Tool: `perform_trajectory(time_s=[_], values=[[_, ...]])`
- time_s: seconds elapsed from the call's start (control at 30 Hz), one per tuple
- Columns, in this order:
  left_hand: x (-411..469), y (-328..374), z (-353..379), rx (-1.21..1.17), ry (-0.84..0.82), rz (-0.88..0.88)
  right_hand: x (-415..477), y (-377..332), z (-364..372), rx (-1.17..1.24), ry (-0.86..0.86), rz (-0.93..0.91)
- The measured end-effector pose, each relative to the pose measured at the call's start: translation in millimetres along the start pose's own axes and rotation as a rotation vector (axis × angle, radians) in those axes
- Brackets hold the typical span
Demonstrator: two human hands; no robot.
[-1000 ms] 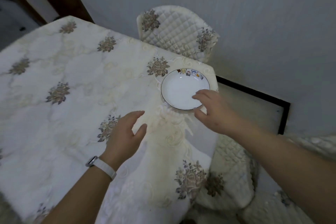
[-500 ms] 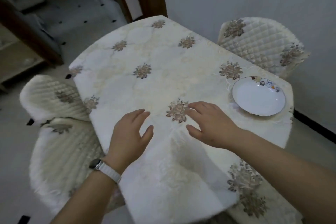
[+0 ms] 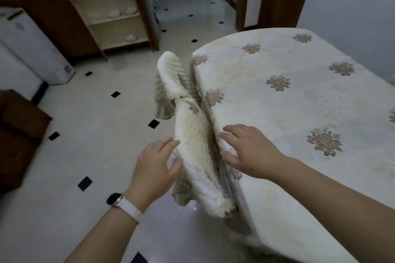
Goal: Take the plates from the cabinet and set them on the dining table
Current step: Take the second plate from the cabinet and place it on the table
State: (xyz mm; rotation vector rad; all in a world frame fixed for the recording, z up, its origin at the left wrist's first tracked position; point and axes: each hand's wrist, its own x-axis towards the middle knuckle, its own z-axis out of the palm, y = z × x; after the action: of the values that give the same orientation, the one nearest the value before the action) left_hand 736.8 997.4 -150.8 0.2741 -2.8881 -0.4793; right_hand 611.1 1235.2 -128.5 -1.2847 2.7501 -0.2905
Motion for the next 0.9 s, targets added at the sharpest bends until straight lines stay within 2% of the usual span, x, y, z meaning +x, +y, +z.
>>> perform_trajectory(time_s=[0.23, 0.47, 0.7, 0.9], values=[[-42.4, -116.7, -57.8, -0.026, 0.065, -0.159, 89.7, -109.3, 7.5, -0.015, 0.014, -0.053], [-88.3, -188.7, -99.7, -0.001, 0.164, -0.321, 149.9, -181.4, 11.3, -0.067, -0.007, -0.218], [-99.2, -240.5, -113.8, 0.102, 0.156, -0.387, 208.5, -230.1, 33.9, -0.054, -0.051, -0.336], [-61.4, -295.8, -110.5, 0.150, 0.101, -0.447, 287.8, -240.2, 58.0, -0.079, -0.083, -0.396]])
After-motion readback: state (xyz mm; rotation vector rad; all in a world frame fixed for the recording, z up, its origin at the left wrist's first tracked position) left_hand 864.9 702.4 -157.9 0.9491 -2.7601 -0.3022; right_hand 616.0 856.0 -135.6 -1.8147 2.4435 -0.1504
